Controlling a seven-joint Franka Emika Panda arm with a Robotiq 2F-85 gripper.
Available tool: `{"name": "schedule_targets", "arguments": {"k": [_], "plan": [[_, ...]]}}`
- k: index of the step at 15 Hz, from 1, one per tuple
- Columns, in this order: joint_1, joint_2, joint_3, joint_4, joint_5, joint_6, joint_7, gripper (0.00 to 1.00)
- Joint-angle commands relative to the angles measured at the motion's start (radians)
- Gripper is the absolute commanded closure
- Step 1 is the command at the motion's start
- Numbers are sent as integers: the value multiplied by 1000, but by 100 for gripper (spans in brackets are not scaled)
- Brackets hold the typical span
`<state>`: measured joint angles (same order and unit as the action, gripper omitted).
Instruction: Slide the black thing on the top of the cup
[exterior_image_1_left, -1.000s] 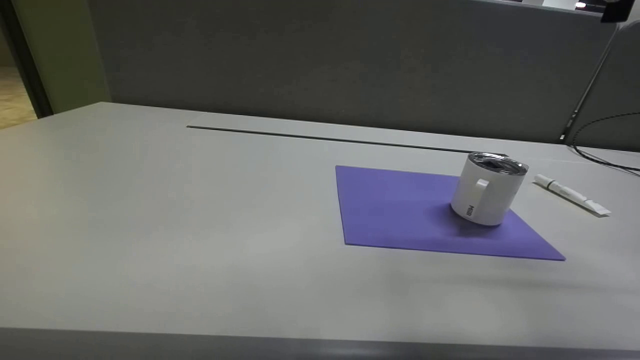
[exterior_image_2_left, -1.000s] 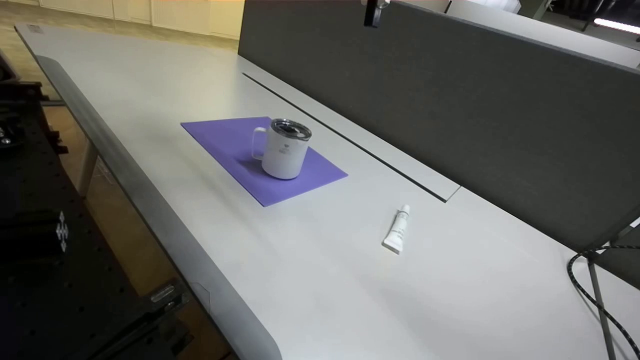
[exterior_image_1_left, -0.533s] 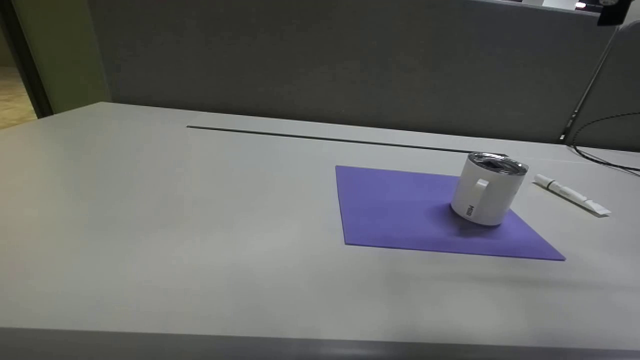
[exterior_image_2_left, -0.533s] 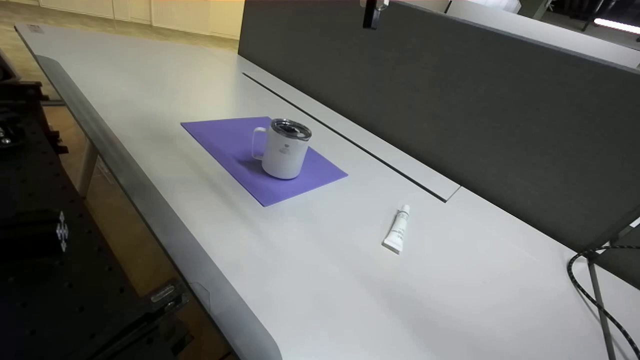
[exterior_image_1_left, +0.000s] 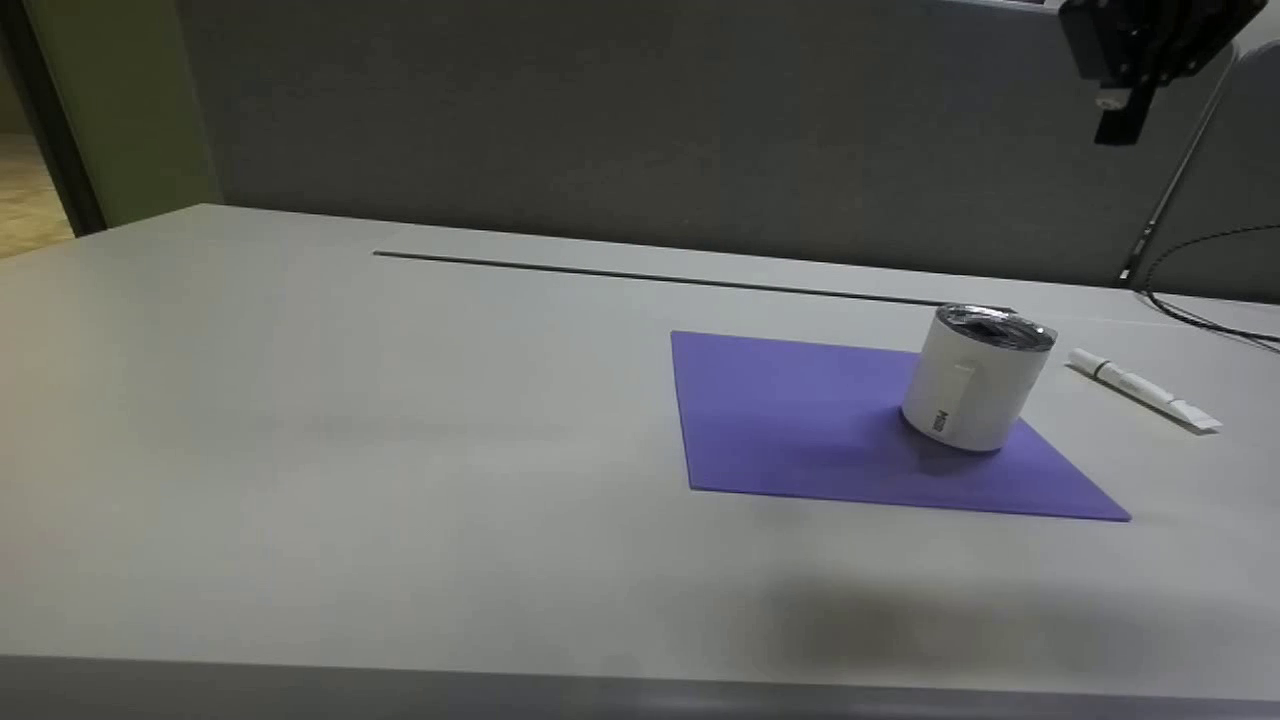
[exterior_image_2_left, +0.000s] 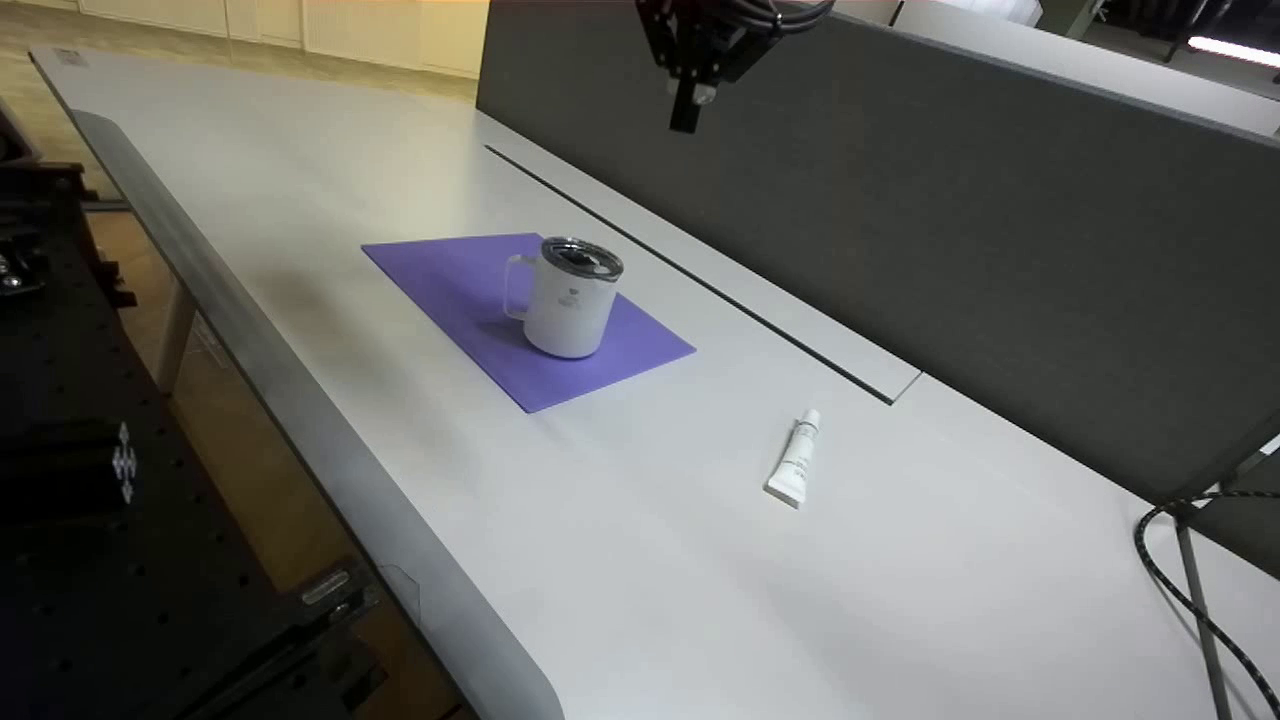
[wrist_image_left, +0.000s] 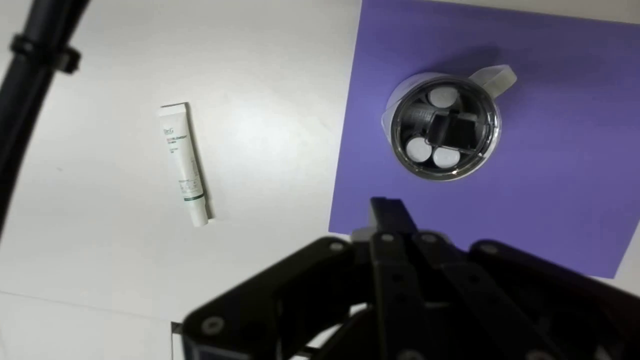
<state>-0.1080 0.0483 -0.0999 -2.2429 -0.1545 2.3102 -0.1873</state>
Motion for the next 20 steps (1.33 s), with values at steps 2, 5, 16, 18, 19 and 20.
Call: {"name": "schedule_targets", "arguments": {"k": [2,5,16,18,19,20], "plan": [[11,59,3,6,-11,46,88,100],[13,84,3,-10,-7,82,111,100],[41,130,12,-105,-10,198,157,100],[46,138,12,-117,-16,226,165,100],[50,143,12,-120,-18,233,169,100],[54,146,10,-124,-24,240,177,100]]}}
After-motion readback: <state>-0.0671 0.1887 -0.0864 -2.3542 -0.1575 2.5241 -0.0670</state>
